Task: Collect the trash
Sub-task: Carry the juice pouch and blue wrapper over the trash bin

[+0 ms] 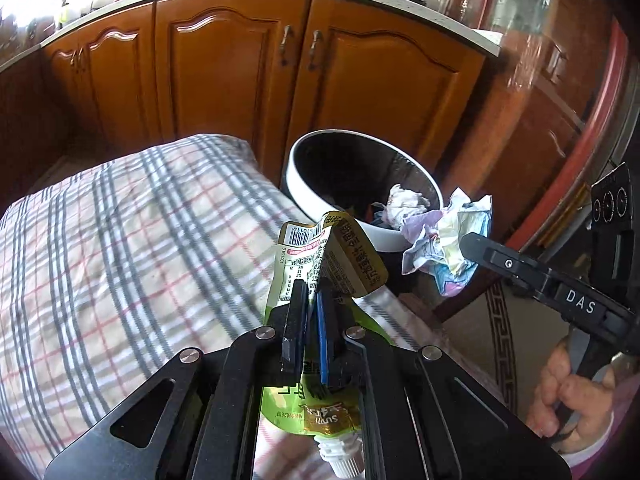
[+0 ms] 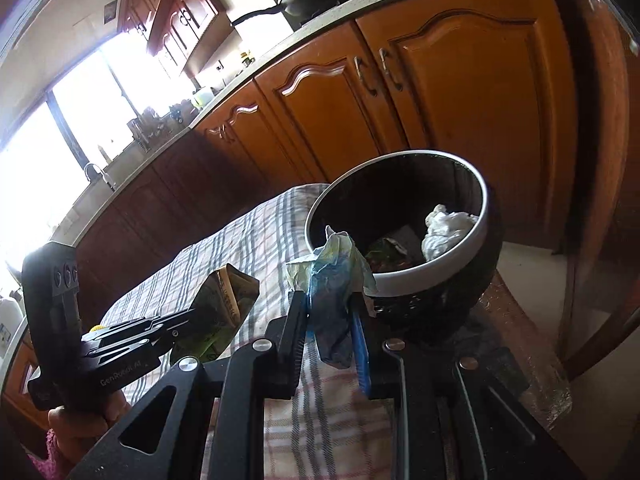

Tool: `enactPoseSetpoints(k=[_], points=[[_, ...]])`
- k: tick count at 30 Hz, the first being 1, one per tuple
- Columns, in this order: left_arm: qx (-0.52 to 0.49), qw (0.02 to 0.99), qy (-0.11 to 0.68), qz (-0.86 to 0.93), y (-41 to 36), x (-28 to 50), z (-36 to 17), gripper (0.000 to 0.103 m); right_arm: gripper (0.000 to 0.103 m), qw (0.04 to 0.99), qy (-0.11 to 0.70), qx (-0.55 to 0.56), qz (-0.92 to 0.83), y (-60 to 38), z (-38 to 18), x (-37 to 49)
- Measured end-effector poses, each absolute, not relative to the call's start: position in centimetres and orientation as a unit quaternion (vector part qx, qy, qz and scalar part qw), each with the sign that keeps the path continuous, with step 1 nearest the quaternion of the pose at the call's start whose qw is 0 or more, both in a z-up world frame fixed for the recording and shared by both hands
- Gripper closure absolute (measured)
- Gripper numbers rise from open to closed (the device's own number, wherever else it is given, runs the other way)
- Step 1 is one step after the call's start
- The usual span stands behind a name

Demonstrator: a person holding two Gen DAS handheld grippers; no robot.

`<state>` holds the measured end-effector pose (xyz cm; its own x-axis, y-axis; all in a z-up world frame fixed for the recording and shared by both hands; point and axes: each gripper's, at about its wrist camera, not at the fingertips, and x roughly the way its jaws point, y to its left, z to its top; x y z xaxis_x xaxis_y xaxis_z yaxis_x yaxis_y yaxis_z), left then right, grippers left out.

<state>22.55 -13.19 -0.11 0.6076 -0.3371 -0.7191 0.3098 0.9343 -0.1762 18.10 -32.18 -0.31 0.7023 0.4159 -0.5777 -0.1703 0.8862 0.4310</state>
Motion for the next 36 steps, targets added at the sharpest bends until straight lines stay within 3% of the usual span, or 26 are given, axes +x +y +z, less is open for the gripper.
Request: enactPoseSetpoints(k=[36], points=[[-0.001, 0.896, 0.396, -0.199, -16.7, 24.6, 1.5, 0.099, 0.082, 0.914, 0.332, 0.191, 0.136, -35.9, 0.2, 18.4]])
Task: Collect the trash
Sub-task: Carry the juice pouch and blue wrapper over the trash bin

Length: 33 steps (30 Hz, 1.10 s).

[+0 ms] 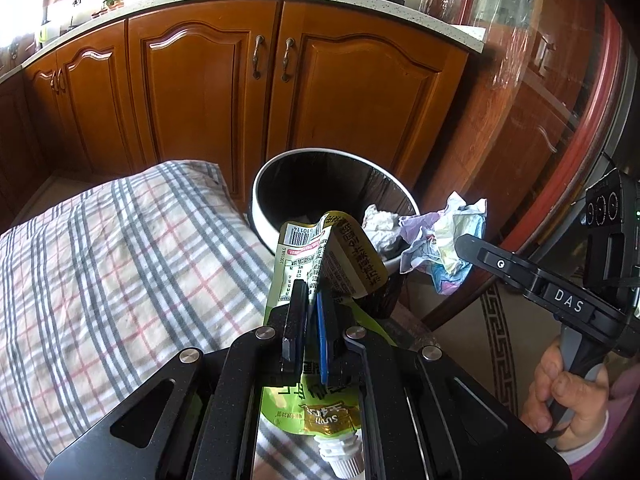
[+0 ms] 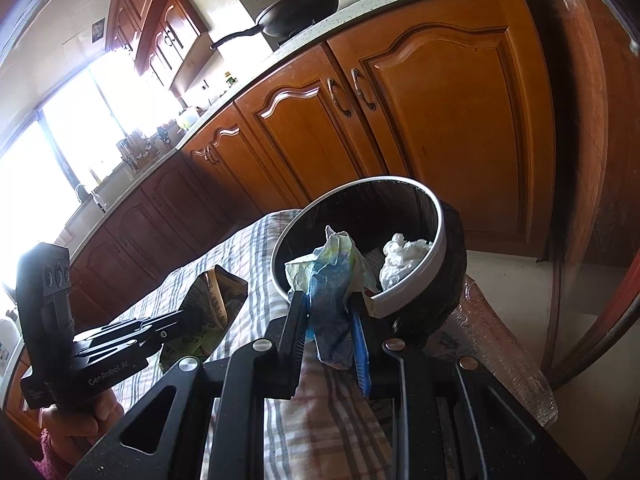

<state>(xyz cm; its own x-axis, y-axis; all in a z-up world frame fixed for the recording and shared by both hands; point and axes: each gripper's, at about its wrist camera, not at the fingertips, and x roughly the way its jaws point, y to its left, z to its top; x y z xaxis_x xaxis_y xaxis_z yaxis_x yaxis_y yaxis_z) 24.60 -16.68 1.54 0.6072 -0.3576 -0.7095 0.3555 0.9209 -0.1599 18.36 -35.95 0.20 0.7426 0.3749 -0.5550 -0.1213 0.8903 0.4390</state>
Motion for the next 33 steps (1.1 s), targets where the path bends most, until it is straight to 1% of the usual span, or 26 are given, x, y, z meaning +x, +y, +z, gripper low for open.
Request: enactPoseSetpoints(k=[14, 33], points=[[0.004, 0.898, 0.393, -0.197, -18.4, 28.2, 2.6, 0.099, 0.082, 0.919, 0.328, 0.18, 0.123, -36.5, 0.9, 21.0], [0.019, 0.889, 0.421, -0.182, -21.2, 33.2, 0.9, 0.099, 0.081, 0.913, 0.355, 0.168, 0.107, -37.3, -0.6, 25.5]])
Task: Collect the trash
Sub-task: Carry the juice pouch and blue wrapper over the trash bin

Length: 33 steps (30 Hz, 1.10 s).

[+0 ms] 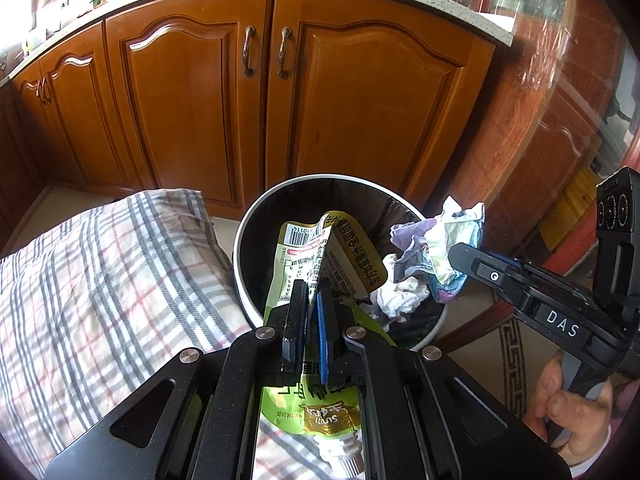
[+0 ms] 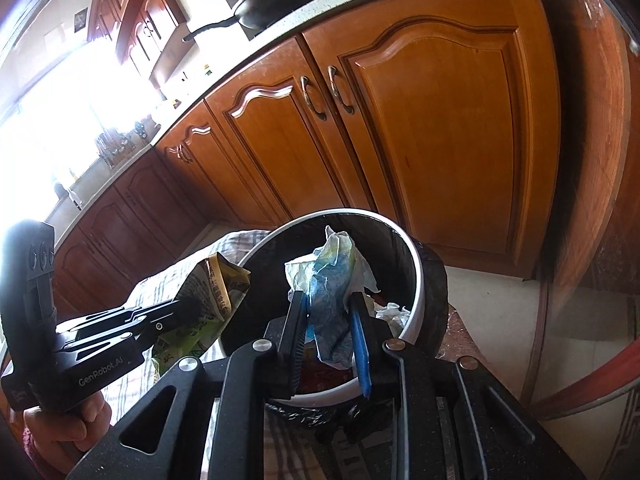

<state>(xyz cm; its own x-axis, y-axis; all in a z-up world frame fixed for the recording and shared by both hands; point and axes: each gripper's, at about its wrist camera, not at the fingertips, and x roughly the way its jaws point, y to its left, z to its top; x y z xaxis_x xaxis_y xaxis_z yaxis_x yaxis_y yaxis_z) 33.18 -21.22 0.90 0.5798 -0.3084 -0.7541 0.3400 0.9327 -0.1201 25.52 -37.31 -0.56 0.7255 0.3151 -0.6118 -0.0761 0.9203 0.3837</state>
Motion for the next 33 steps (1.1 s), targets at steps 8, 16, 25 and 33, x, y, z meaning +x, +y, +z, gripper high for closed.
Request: enactPoseSetpoints(k=[8, 16, 25, 33], points=[[0.021, 0.886, 0.428, -0.177, -21.5, 34.3, 0.2, 0.099, 0.082, 0.909, 0.366, 0.169, 0.105, -37.8, -1.3, 26.7], [0.023, 0.884, 0.434, -0.172, -21.7, 35.2, -0.4, 0.099, 0.081, 0.907, 0.371, 0.17, 0.107, -38.0, -1.7, 27.3], [0.028, 0.882, 0.438, -0.17, -22.2, 35.9, -0.8, 0.099, 0.081, 0.905, 0.375, 0.169, 0.107, -38.0, -2.0, 27.9], [0.027, 0.881, 0.442, -0.168, -22.4, 36.4, -0.9, 0.099, 0.081, 0.904, 0.378, 0.167, 0.107, -37.9, -2.2, 28.2]])
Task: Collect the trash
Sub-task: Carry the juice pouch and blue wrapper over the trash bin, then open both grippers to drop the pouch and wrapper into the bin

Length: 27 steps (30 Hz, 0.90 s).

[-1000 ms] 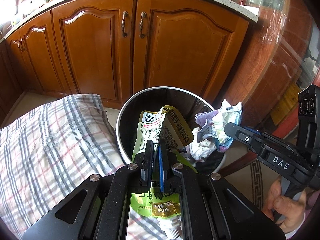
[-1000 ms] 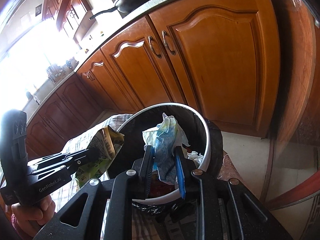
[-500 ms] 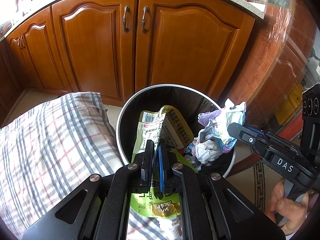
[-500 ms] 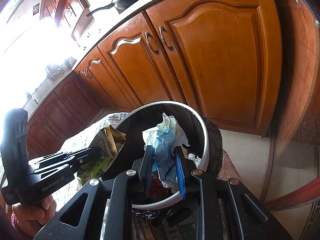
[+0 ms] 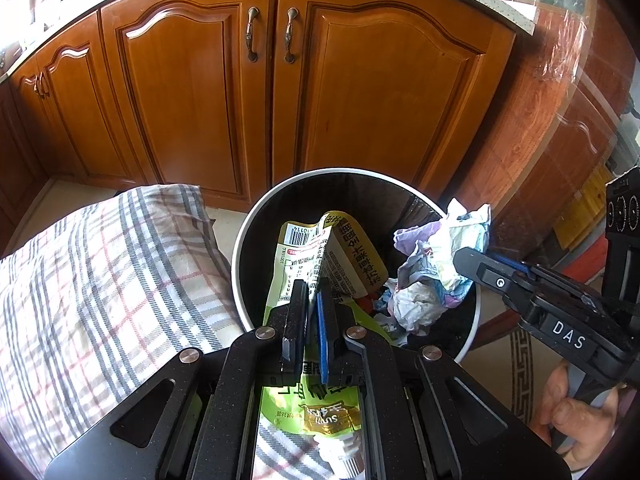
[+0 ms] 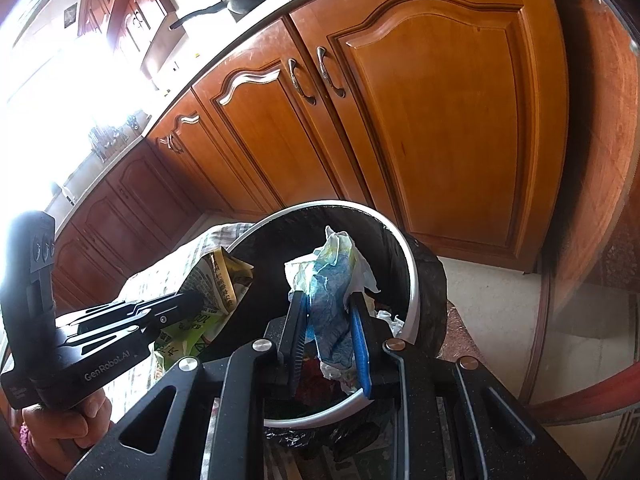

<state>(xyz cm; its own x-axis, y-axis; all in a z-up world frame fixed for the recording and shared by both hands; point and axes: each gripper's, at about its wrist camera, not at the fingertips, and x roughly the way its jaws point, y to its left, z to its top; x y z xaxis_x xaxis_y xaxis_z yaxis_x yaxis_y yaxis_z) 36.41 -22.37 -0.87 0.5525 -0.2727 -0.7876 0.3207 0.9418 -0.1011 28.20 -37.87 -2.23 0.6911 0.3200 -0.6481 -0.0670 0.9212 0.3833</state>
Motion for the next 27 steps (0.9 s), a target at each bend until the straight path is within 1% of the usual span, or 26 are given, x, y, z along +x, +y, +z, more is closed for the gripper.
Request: enactPoseSetpoints(k=[2, 3, 6, 8, 9, 10, 12, 18, 23, 24, 25, 27], points=[[0.026, 0.88, 0.444, -0.168, -22.4, 36.6, -0.9, 0.099, 0.08, 0.904, 0.38, 0.167, 0.107, -37.9, -2.3, 28.4], [0.024, 0.879, 0.446, -0.168, -22.4, 36.7, -0.9, 0.098, 0.078, 0.903, 0.38, 0.167, 0.107, -37.8, -2.3, 28.4], [0.02, 0.876, 0.451, -0.167, -22.3, 37.0, -0.9, 0.098, 0.077, 0.902, 0.383, 0.17, 0.109, -37.9, -2.3, 28.7], [0.018, 0.876, 0.452, -0.167, -22.3, 36.9, -0.8, 0.092, 0.072, 0.9, 0.384, 0.174, 0.11, -38.0, -2.2, 28.9], [0.018, 0.876, 0.452, -0.167, -22.3, 36.9, -0.7, 0.085, 0.067, 0.9, 0.384, 0.176, 0.111, -38.0, -2.2, 28.8], [0.017, 0.877, 0.451, -0.166, -22.3, 36.9, -0.5, 0.073, 0.063, 0.899, 0.383, 0.179, 0.112, -38.1, -2.2, 28.8], [0.014, 0.881, 0.445, -0.163, -22.0, 36.8, -0.1, 0.061, 0.057, 0.899, 0.382, 0.183, 0.113, -38.0, -2.1, 28.8], [0.006, 0.886, 0.436, -0.154, -20.6, 36.0, 0.9, 0.058, 0.042, 0.9, 0.374, 0.192, 0.118, -37.9, -1.8, 28.3], [-0.001, 0.893, 0.427, -0.145, -18.8, 34.5, 1.4, 0.052, 0.04, 0.901, 0.367, 0.196, 0.123, -37.4, -1.1, 27.8], [-0.004, 0.893, 0.425, -0.145, -18.5, 34.3, 1.5, 0.05, 0.035, 0.902, 0.364, 0.196, 0.125, -37.3, -0.9, 27.5], [-0.009, 0.894, 0.425, -0.144, -18.1, 33.9, 1.6, 0.049, 0.027, 0.903, 0.361, 0.196, 0.126, -37.2, -0.6, 27.3], [-0.018, 0.896, 0.421, -0.143, -17.2, 33.1, 1.7, 0.046, 0.022, 0.906, 0.351, 0.197, 0.129, -36.7, -0.1, 26.6]])
